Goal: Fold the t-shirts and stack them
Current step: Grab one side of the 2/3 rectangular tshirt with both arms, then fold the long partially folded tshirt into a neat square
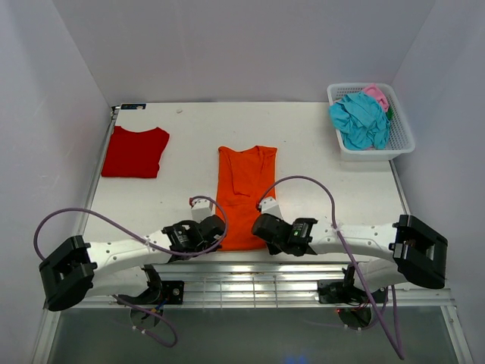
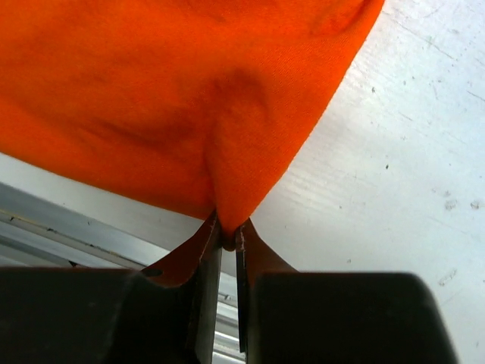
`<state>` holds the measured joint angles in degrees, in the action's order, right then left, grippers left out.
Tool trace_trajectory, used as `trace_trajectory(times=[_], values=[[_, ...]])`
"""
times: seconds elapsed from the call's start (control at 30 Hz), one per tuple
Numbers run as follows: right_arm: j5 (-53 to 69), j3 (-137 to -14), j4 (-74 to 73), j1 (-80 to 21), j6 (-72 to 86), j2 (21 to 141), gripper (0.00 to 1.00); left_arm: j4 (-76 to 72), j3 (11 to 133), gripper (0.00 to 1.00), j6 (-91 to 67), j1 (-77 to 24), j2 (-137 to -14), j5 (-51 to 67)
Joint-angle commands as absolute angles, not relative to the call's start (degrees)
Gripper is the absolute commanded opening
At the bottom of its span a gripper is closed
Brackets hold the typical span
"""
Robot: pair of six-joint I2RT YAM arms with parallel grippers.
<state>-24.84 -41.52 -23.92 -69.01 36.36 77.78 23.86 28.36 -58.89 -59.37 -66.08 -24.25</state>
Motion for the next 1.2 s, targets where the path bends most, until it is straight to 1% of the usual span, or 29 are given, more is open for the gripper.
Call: trace_trajectory(times=[0.0,0.2,0.33,0.6,0.87,1.07,1.17], values=[[-31.7,-45.9,-32.0,-71.7,42.4,75.9,0.11,33.6,33.2,0.0,-64.6,-61.7,-61.4,-29.5],[-35.4,-51.1,-35.4,-72.8,42.1,74.4,0.11,38.8,38.7,0.0,-65.0,-62.7,-60.6,-33.9],[-38.6,-54.7,-38.8,-72.8,41.0,74.2,0.11,39.8,41.8,0.0,-64.2,-62.7,-61.7,-36.2],[-43.9,-61.7,-38.9,-71.6,36.2,75.1,0.12,41.4,50.2,0.0,-62.4,-62.7,-65.3,-42.4],[-45.9,-67.1,-38.0,-65.9,30.3,77.7,0.12,41.7,56.5,0.0,-60.9,-62.5,-69.7,-49.7],[-44.6,-67.9,-33.7,-60.9,25.8,79.6,0.12,41.3,59.7,0.0,-60.7,-61.1,-73.9,-52.6],[-43.4,-67.6,-30.9,-58.8,23.8,81.0,0.12,38.6,59.9,0.0,-59.1,-59.9,-76.2,-52.9]])
